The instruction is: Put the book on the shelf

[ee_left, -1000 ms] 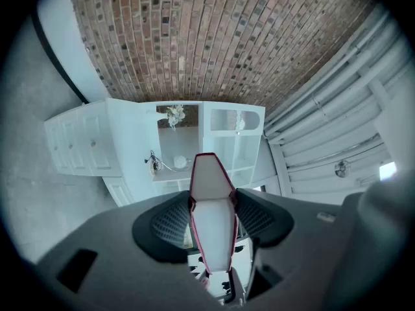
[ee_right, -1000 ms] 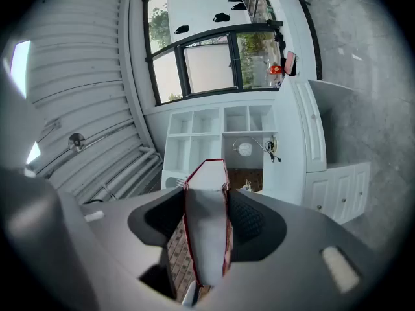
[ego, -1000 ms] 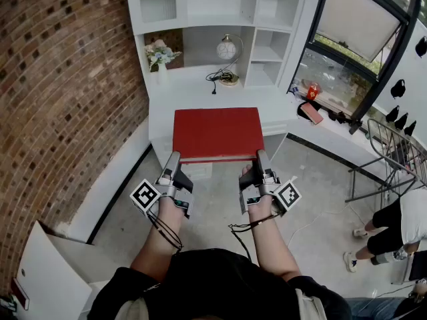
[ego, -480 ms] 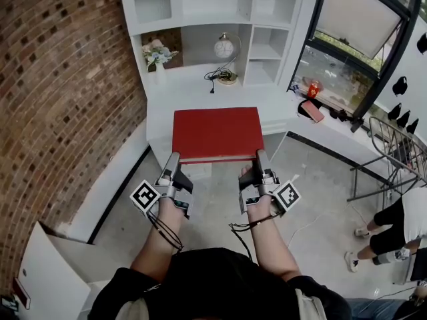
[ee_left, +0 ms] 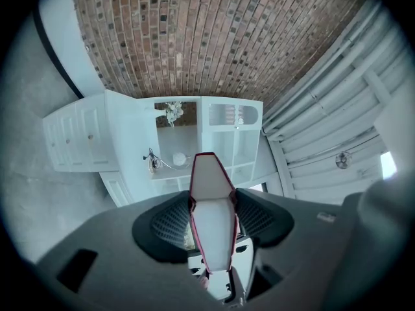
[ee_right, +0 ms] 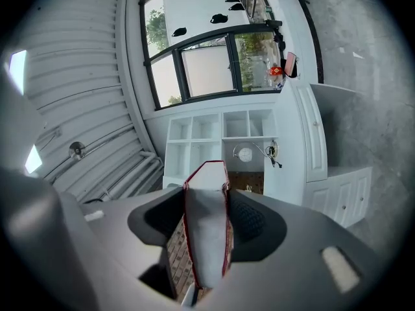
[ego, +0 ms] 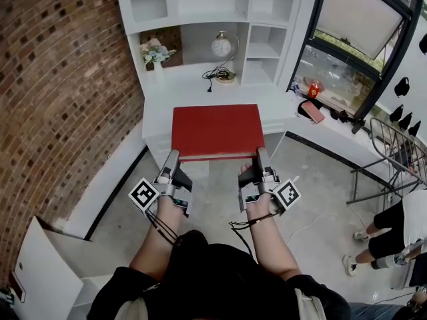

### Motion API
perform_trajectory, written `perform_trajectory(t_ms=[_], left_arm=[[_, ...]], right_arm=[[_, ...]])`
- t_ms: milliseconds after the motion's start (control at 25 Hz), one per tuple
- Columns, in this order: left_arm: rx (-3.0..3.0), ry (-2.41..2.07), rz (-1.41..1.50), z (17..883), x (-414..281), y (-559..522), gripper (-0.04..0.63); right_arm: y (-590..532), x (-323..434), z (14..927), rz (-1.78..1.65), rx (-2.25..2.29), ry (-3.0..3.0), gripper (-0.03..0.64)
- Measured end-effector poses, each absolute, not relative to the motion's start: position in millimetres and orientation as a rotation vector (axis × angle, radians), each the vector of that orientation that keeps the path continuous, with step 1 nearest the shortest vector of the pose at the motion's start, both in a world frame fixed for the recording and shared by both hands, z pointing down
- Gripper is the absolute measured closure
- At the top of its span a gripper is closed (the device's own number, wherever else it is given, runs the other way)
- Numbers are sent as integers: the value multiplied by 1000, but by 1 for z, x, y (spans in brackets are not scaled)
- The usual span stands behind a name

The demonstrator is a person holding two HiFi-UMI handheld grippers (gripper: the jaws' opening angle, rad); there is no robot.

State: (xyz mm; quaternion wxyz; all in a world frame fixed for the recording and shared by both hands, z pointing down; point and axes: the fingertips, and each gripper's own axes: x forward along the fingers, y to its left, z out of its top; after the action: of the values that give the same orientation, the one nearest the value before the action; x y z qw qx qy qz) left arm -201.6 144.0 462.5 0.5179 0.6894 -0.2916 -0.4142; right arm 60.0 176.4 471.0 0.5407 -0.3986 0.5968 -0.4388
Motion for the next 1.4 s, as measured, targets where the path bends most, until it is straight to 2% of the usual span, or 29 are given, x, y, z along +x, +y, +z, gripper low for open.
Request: perform_trajectory(t_ms=[720,1400], left_arm=[[1654,-701,-1016,473,-178,90,368],[1694,-671,-1042,452,-160,-85,368]], right_arm=[[121,83,478,-1052,-960,1444,388],[-50,101,461,-1018,-914,1496,388]])
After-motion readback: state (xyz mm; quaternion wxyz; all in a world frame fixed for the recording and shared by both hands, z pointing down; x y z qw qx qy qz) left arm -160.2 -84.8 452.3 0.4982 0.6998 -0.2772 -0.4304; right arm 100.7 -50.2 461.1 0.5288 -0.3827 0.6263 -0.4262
